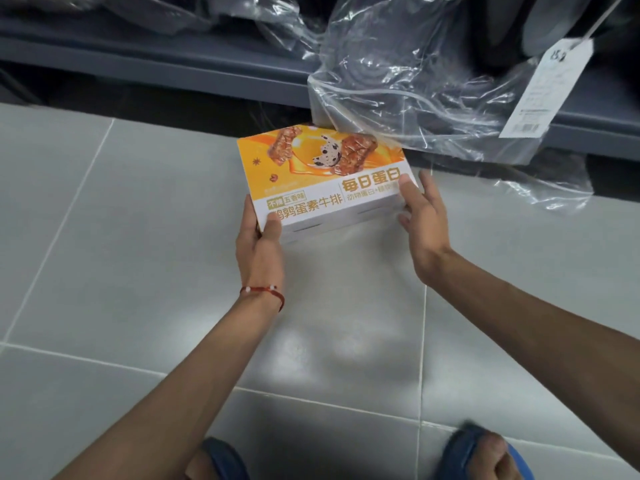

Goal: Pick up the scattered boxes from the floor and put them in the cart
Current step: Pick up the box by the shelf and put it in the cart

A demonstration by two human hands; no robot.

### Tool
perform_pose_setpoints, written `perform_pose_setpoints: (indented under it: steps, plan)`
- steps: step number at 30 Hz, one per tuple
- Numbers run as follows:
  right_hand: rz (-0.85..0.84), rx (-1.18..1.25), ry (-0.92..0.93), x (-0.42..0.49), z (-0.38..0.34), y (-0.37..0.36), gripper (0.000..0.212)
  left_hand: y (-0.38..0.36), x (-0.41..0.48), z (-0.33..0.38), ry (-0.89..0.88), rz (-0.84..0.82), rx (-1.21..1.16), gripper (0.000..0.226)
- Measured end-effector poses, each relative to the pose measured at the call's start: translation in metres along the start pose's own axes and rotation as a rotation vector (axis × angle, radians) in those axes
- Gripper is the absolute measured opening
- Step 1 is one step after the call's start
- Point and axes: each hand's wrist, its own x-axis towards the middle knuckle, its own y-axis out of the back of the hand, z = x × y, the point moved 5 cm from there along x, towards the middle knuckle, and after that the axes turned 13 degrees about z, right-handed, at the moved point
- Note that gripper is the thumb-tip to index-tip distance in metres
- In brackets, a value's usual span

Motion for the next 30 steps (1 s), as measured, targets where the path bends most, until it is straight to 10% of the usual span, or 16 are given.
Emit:
perform_pose_setpoints:
  steps: [11, 24, 30]
  plan:
    - [0.127, -0.077, 0.031, -0.057, 0.023, 0.021, 0.02, 0.03, -0.009, -0.009, 0.063, 0.044, -0.009, 0.049]
    - [0.003, -0.315, -0.052, -0.02, -0.002, 0.004, 0.066, 0.015, 0.04, 0.014, 0.203, -0.128, 0.324, 0.05]
    - [-0.04, -0.32, -0.088, -0.028, -0.002, 0.009, 0.045, 0.012, 0.017, 0.013, 0.301, -0.111, 0.3, 0.04]
